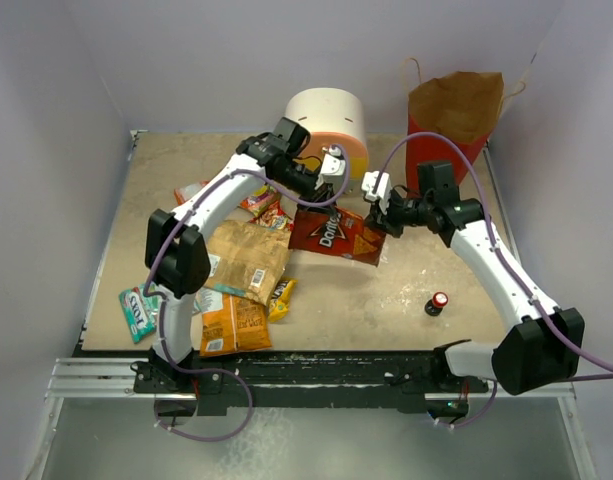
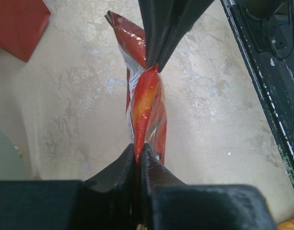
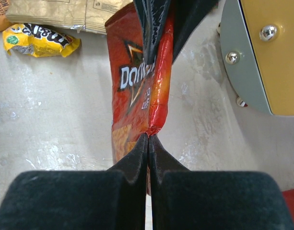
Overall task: Place the snacks into the paper bag
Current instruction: Pick up the snack from the center of the board, then move the paper bag to the center of the board.
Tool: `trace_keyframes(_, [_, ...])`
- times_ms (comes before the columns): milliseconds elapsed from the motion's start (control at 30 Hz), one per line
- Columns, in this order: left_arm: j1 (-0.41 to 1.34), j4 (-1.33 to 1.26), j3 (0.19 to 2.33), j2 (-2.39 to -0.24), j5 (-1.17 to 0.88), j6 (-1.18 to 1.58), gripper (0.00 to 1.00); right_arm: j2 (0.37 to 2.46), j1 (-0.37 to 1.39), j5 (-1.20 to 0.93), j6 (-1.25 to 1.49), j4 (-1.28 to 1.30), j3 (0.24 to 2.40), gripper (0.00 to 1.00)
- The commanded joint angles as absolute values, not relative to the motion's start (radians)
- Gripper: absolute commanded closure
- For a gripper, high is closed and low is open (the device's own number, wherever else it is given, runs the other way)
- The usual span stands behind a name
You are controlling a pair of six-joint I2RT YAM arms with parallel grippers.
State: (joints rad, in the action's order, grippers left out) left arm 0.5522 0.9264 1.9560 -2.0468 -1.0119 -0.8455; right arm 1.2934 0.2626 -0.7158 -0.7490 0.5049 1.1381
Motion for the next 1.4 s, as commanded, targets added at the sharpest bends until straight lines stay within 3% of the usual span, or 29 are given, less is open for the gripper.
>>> trace_keyframes(0, [0.555,0.943,2.015,-1.995,-1.052,-0.837,0.97,1.267,0.265,-0.696,-0.658,0.439,1.149,0.88])
trace_keyframes(133, [0.552,0.944,2.023,-1.928,-0.966,-0.788,1.0,1.249,0.262,-0.662,-0.583,0.439,1.196,0.56])
trace_keyframes(200, [0.546,0.938,2.022,-1.885,-0.912,-0.764,1.0,1.23,0.257,-0.634,-0.551,0.441,1.23,0.32])
trace_keyframes(267, [0.537,0.928,2.021,-1.838,-0.849,-0.733,1.0,1.211,0.235,-0.614,-0.521,0.442,1.269,0.25])
trace_keyframes(467, [0.522,0.91,2.014,-1.695,-0.648,-0.649,1.0,1.191,0.14,-0.457,-0.447,0.409,1.383,0.22])
trace_keyframes(767, [0.522,0.872,1.976,-1.526,-0.441,-0.594,1.0,1.384,0.089,-0.115,-0.575,0.434,1.58,0.17])
trace_keyframes(1100, [0.522,0.836,1.933,-1.471,-0.395,-0.571,1.0,1.595,0.049,-0.063,-0.686,0.545,1.794,0.16])
trace_keyframes(1367, [0.522,0.793,1.894,-1.461,-0.368,-0.552,1.0,1.771,-0.026,-0.233,-0.741,0.829,2.025,0.18])
